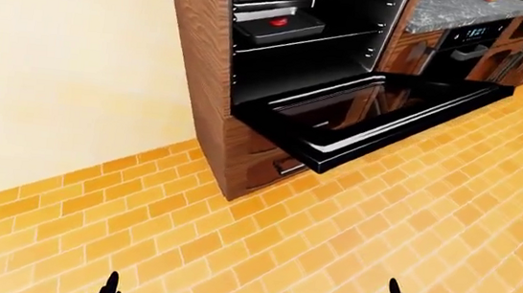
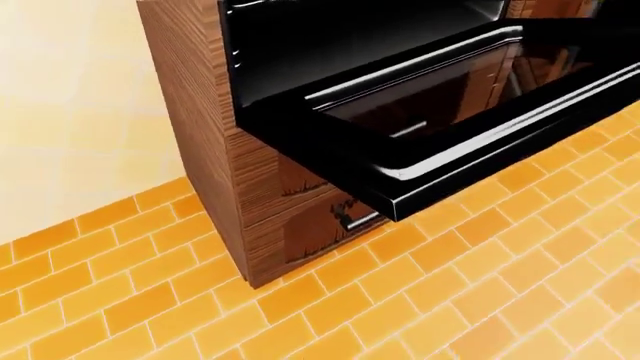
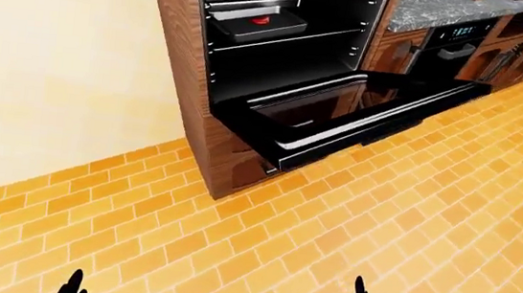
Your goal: Close the oven door.
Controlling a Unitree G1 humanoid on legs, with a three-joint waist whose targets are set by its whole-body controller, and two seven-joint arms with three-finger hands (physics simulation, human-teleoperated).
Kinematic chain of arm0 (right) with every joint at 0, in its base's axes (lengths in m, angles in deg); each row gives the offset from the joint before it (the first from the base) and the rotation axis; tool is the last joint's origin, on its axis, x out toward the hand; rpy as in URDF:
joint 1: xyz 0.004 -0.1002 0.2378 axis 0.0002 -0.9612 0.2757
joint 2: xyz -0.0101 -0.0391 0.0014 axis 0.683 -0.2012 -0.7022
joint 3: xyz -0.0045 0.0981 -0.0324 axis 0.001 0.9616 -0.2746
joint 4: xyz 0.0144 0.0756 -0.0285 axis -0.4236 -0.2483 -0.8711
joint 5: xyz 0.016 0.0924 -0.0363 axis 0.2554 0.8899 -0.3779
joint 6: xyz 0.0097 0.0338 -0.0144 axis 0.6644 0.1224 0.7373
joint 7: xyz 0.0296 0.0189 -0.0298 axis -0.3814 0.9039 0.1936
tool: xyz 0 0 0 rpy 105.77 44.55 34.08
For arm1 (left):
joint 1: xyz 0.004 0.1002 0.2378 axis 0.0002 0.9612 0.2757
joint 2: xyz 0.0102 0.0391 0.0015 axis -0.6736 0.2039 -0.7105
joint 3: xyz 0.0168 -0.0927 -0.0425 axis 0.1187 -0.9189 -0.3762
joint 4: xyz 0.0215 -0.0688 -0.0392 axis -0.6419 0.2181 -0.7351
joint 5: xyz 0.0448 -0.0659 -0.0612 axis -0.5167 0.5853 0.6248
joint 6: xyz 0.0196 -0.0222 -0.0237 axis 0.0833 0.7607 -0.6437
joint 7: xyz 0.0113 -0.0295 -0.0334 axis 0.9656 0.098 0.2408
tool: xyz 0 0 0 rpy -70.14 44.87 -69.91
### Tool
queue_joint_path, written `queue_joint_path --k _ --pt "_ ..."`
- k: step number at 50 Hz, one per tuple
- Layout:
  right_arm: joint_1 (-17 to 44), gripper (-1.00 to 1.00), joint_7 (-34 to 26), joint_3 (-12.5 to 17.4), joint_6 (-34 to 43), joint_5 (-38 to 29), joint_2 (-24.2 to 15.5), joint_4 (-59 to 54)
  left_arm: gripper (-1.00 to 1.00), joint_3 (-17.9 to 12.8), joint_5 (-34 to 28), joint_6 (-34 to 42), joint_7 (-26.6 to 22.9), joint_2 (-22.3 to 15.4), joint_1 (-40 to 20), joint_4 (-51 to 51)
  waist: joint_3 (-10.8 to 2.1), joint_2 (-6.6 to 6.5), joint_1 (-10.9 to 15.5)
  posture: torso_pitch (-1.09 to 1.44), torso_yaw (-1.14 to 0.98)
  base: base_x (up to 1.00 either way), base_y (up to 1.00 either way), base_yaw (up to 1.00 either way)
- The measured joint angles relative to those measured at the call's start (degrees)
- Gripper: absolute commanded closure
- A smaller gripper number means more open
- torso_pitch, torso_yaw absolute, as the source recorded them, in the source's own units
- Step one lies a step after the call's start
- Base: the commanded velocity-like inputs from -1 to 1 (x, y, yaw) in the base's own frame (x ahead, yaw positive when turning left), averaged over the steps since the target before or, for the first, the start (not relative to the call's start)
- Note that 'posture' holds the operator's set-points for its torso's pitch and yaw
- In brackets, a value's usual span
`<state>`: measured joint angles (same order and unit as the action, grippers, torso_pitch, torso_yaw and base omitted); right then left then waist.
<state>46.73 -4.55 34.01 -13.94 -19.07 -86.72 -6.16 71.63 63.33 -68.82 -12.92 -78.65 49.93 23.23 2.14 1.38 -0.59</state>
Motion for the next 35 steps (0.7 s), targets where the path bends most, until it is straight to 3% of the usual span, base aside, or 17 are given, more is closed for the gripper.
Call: queue_joint_path --k 4,10,16,19,23,26,35 --pt "0.0 -1.00 0.0 0.1 -0.2 0.1 -0.2 0.0 -1.00 0.1 -0.2 0.1 -0.1 0.2 0.2 0.3 -0.67 3.70 -0.9 0.00 0.00 -0.20 0.00 -0.50" --pt "-0.1 -1.00 0.4 0.4 0.1 0.6 -0.7 0.0 -1.00 1.0 -1.1 0.5 -0.7 1.4 0.2 0.6 -0.88 1.48 -1.7 0.00 0.00 -0.20 0.00 -0.48" --pt "-0.2 -1.00 0.1 0.1 0.1 0.3 -0.3 -0.1 -1.00 0.4 -0.4 0.2 -0.2 0.6 0.2 0.3 0.32 -2.17 0.2 0.00 0.00 -0.21 0.00 -0.47" --pt "-0.2 -1.00 -0.2 0.1 0.0 0.4 -0.4 0.0 -1.00 0.4 -0.4 0.0 -0.2 0.7 0.3 0.4 0.09 -5.18 0.9 0.00 0.00 -0.21 0.00 -0.47" --pt "0.0 -1.00 -0.7 -0.6 0.2 0.0 0.7 -0.1 -1.00 0.0 0.0 0.5 0.1 0.0 0.4 0.4 -0.06 -5.03 1.3 0.00 0.00 -0.21 0.00 -0.47" --pt "-0.2 -1.00 -0.9 -0.5 0.3 -0.1 0.6 -0.3 -1.00 0.1 0.1 0.4 0.1 0.1 0.3 0.4 -0.13 -3.78 0.9 0.00 0.00 -0.21 0.00 -0.47" --pt "0.0 -1.00 -0.5 -0.3 -0.1 0.4 0.3 0.2 -1.00 0.2 -0.2 0.4 -0.2 0.2 0.2 0.4 -0.29 2.63 0.0 0.00 0.00 -0.20 0.00 -0.47"
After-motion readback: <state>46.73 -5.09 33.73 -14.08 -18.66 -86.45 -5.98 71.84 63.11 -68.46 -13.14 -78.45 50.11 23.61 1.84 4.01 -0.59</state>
